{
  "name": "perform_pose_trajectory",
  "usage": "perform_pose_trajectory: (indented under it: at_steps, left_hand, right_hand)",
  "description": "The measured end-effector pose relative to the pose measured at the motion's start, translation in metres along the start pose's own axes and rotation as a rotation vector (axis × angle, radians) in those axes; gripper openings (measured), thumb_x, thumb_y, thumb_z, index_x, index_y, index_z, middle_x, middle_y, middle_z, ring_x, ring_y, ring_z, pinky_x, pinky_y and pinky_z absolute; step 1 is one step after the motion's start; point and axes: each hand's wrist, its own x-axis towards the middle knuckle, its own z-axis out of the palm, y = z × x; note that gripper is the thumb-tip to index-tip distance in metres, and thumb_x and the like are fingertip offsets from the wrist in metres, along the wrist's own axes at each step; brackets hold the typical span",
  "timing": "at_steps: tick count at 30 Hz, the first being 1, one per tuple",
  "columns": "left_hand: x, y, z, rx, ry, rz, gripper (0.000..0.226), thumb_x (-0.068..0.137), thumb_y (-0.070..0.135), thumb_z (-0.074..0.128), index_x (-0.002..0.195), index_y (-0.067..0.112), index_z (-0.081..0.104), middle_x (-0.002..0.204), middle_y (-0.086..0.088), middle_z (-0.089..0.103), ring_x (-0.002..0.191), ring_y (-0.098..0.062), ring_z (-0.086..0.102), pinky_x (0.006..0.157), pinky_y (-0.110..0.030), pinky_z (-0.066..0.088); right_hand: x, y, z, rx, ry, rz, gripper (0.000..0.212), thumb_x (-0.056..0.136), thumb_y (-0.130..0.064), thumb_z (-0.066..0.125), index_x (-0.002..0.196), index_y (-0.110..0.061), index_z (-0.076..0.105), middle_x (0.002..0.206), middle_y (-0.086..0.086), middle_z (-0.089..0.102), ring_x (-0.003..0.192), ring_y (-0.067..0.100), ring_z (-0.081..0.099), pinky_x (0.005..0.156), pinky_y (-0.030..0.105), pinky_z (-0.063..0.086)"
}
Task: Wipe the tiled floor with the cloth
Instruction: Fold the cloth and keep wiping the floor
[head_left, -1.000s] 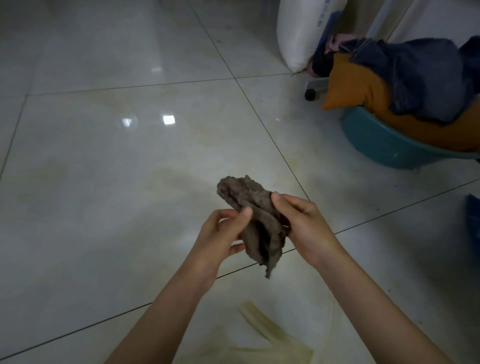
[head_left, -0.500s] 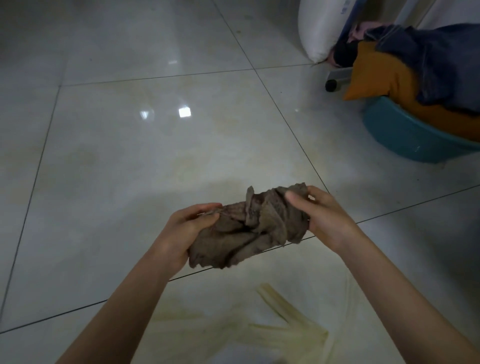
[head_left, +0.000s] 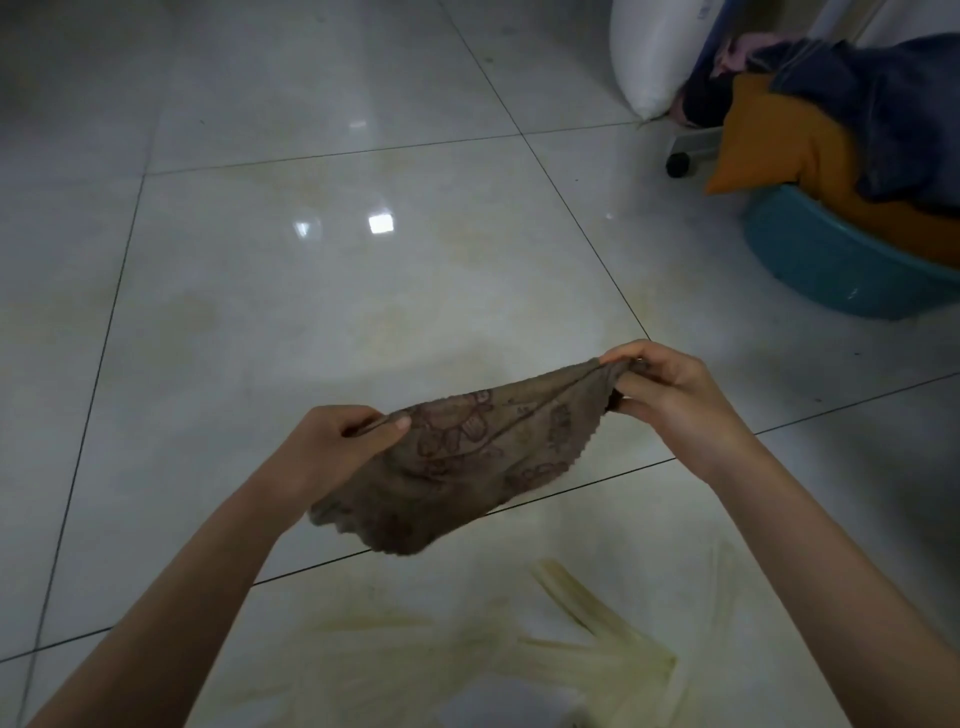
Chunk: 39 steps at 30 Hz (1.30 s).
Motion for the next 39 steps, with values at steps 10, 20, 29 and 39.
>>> perform_pose_trajectory:
  at_steps: [10,20,29,39]
  left_hand:
    - [-0.010,0.015,-0.003,-0.739,-0.371,0.022,0.016,0.076,0.017,0.069,0.091,0.011,0.069,0.093,-0.014,0.070,0.083,-0.025,0.070,0.065,-0.027,0.056]
    - [-0.009,0.006,-0.004,0.125,0.024,0.066,0.054,0.062,0.063,0.065,0.100,0.025,0.063,0.102,0.012,0.066,0.090,-0.010,0.064,0.067,-0.020,0.047]
    - [-0.015,0.082,0.004,-0.327,-0.339,0.394,0.026,0.085,0.009,0.068,0.110,0.017,0.066,0.102,0.004,0.073,0.099,-0.009,0.067,0.087,-0.023,0.049]
    - [-0.025,0.099,0.009,-0.449,-0.116,0.428,0.023,0.087,0.033,0.055,0.080,0.012,0.063,0.071,0.003,0.060,0.068,-0.007,0.057,0.059,-0.014,0.046]
  right_hand:
    - [-0.016,0.013,0.028,0.279,-0.217,0.361,0.011,0.081,-0.011,0.056,0.087,-0.005,0.063,0.073,0.009,0.064,0.068,0.021,0.058,0.066,0.027,0.046]
    - [-0.009,-0.060,0.052,-0.155,-0.165,-0.348,0.025,0.089,0.006,0.061,0.085,-0.019,0.057,0.084,-0.014,0.065,0.077,0.019,0.060,0.073,0.028,0.051]
    - [-0.014,-0.090,0.066,-0.284,-0.300,-0.431,0.019,0.089,0.004,0.062,0.098,-0.012,0.057,0.103,0.001,0.071,0.087,0.008,0.068,0.076,0.031,0.058]
    - [-0.024,-0.075,0.046,-0.230,-0.476,-0.078,0.041,0.070,-0.040,0.073,0.099,-0.018,0.056,0.082,0.004,0.070,0.070,0.015,0.060,0.067,0.028,0.050]
